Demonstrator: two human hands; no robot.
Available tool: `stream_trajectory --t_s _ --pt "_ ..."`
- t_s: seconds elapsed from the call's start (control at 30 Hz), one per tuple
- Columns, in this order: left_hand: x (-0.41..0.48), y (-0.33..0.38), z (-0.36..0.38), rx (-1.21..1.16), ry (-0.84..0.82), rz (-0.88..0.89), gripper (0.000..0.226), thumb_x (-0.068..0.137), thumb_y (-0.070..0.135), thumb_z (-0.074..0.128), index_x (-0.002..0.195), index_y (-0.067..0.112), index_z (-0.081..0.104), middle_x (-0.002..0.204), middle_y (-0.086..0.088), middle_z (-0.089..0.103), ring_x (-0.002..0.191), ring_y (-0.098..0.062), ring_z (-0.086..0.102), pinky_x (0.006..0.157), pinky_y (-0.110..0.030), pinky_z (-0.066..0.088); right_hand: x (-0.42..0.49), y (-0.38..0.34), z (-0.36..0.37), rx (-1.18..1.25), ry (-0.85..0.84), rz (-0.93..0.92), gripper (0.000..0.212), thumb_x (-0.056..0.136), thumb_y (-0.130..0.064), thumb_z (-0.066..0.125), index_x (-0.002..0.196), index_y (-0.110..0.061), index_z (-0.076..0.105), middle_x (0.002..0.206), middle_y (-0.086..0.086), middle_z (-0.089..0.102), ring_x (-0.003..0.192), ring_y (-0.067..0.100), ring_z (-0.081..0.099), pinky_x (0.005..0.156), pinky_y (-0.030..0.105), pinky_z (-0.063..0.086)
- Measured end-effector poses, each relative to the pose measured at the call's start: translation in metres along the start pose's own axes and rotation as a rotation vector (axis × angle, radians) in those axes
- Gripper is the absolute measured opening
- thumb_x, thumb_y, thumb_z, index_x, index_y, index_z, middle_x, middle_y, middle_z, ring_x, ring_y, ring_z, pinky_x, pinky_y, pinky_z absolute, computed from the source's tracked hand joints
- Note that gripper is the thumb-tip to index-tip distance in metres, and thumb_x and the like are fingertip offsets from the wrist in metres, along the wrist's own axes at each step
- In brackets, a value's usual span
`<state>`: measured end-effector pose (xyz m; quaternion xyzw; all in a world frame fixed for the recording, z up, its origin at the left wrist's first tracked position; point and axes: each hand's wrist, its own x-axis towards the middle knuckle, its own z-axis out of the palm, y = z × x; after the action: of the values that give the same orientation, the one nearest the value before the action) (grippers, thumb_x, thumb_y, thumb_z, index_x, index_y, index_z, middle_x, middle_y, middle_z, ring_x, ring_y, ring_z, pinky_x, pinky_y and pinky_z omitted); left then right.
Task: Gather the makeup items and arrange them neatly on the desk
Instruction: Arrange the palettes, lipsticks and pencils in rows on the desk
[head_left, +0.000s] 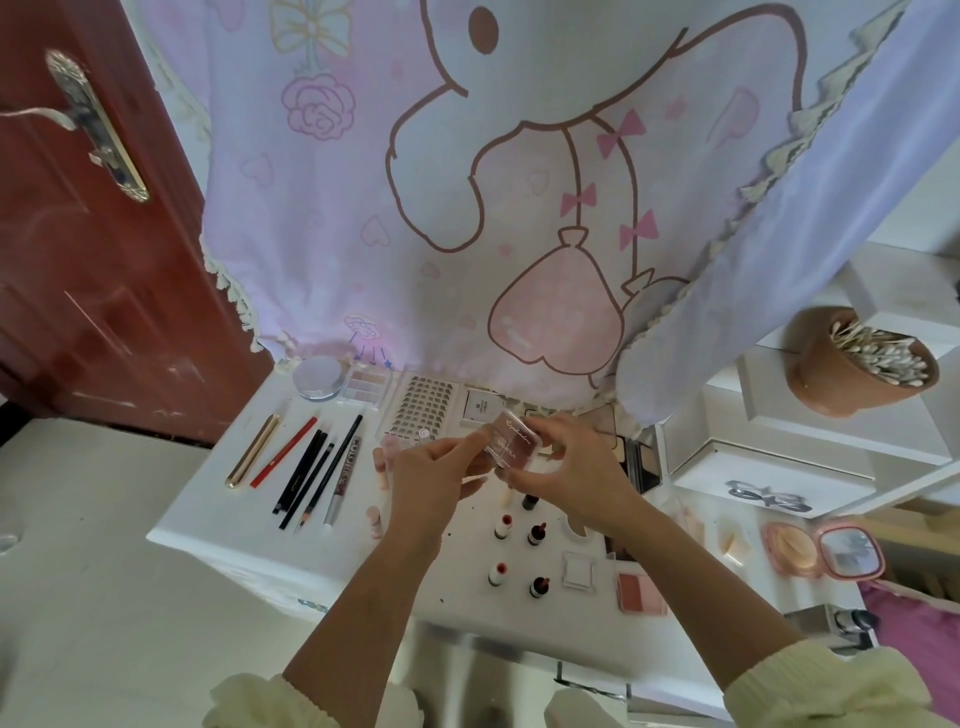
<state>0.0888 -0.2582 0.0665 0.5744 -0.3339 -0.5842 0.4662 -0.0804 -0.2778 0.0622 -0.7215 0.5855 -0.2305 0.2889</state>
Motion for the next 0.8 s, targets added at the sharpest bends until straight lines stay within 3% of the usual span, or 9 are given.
stream_trajectory --t_s 0.07,0.2,0.33,0.47,0.57,0.67,0.8 --pt "0.002 0.001 0.000 -0.073 -0.055 -0.128 0.031 0.086 0.039 0.066 0.092 0.009 0.068 0.084 -0.008 0.075 0.085 -0.026 0.073 0.084 -0.043 0.057 0.000 0.000 -0.001 0.110 -0.041 0.031 0.056 0.070 -0.056 0.075 0.120 -0.036 0.063 0.103 -0.019 0.064 0.096 0.001 0.057 0.086 0.030 0.049" --pt "0.010 -0.001 -0.009 -0.272 -0.288 -0.467 0.076 0.074 0.056 0.068 0.122 0.001 0.049 0.104 -0.022 0.071 0.094 -0.036 0.070 0.084 -0.044 0.058 -0.002 -0.004 -0.005 0.279 -0.145 0.061 0.057 0.068 -0.057 0.075 0.120 -0.035 0.066 0.113 -0.019 0.068 0.106 0.003 0.063 0.095 0.043 0.051" --pt "0.012 -0.002 -0.012 -0.461 -0.368 -0.533 0.090 0.071 0.048 0.078 0.136 -0.003 0.040 0.108 -0.026 0.067 0.093 -0.033 0.070 0.073 -0.037 0.060 -0.002 -0.013 -0.012 0.305 -0.202 0.033 0.036 0.078 -0.037 0.078 0.112 -0.040 0.067 0.111 -0.022 0.069 0.107 -0.003 0.062 0.098 0.034 0.048" --pt "0.014 0.000 -0.010 -0.456 -0.372 -0.515 0.074 0.076 0.038 0.075 0.131 -0.002 0.045 0.106 -0.027 0.068 0.094 -0.034 0.070 0.077 -0.037 0.060 -0.002 -0.018 -0.022 0.287 -0.147 0.030 0.027 0.081 -0.035 0.075 0.104 -0.044 0.068 0.099 -0.029 0.068 0.090 -0.003 0.066 0.079 0.017 0.049" --pt "0.015 0.001 -0.007 -0.434 -0.394 -0.506 0.062 0.080 0.036 0.071 0.127 0.002 0.051 0.108 -0.029 0.067 0.097 -0.034 0.069 0.082 -0.036 0.058 0.001 -0.024 -0.029 0.251 -0.125 -0.002 0.018 0.080 -0.036 0.074 0.098 -0.038 0.072 0.084 -0.029 0.068 0.074 0.005 0.070 0.065 0.018 0.054" --pt "0.017 0.000 -0.005 -0.433 -0.386 -0.481 0.053 0.084 0.036 0.068 0.128 0.008 0.056 0.109 -0.028 0.067 0.097 -0.034 0.069 0.080 -0.036 0.059 0.003 -0.030 -0.032 0.190 -0.146 -0.038 0.014 0.081 -0.034 0.074 0.095 -0.033 0.074 0.077 -0.034 0.066 0.078 0.003 0.070 0.072 0.020 0.057" --pt "0.020 0.001 -0.001 -0.445 -0.358 -0.445 0.050 0.083 0.033 0.069 0.125 0.009 0.062 0.119 -0.023 0.064 0.095 -0.032 0.070 0.074 -0.035 0.061 0.005 -0.032 -0.030 0.120 -0.161 -0.064 0.024 0.082 -0.027 0.074 0.106 -0.025 0.074 0.103 -0.015 0.072 0.085 -0.015 0.063 0.082 0.013 0.052"
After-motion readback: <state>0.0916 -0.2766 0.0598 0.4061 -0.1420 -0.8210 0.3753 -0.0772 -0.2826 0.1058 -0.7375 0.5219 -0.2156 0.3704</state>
